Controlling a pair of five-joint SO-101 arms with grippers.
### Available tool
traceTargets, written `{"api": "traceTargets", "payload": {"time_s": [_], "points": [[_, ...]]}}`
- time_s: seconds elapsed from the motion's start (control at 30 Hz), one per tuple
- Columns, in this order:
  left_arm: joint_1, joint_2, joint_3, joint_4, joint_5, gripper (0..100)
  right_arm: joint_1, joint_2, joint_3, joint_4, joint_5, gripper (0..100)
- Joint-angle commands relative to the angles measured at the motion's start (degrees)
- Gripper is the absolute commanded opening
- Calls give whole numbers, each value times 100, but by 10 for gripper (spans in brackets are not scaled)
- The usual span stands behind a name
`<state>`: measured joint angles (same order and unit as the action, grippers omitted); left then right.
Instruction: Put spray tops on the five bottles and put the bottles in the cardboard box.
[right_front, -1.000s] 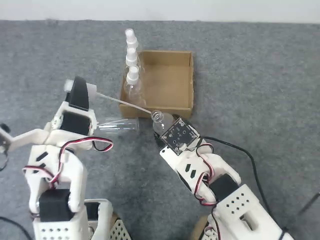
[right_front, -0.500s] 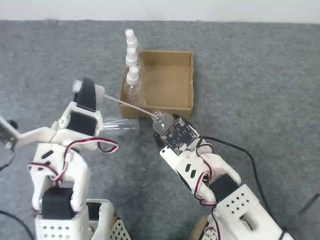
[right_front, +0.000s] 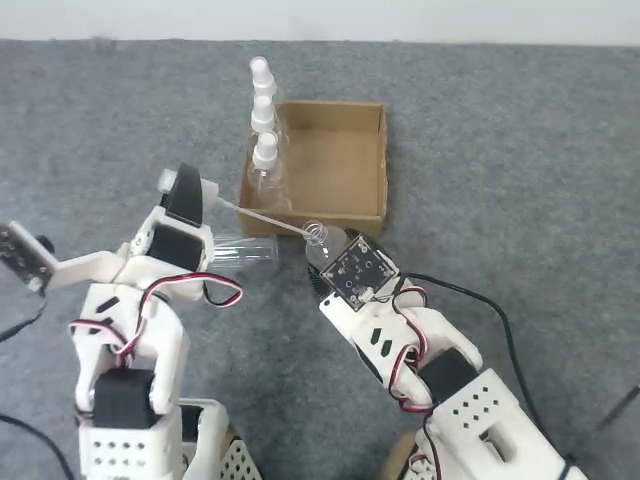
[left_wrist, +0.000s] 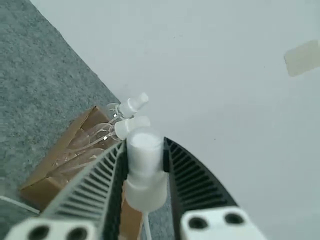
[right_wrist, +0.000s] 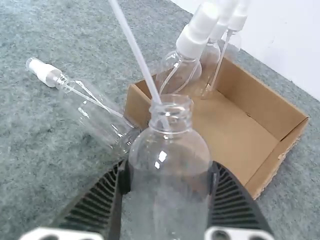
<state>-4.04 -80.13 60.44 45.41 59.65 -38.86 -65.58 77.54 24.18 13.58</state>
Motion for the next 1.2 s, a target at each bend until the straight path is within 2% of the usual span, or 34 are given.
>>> {"api": "traceTargets", "payload": {"time_s": [0.0,0.3,0.63,1.17], "points": [[18,-88,171,-501,18,10,-31,-180,-9,-136,70,117],[62,-79,312,-607,18,10,-180,-180,26,-127,70,117],[765,-79,567,-615,-299,10,-259,-180,26,-127,70,118],[862,-79,760,-633,-396,10,-251,-180,26,-136,62,118]]}}
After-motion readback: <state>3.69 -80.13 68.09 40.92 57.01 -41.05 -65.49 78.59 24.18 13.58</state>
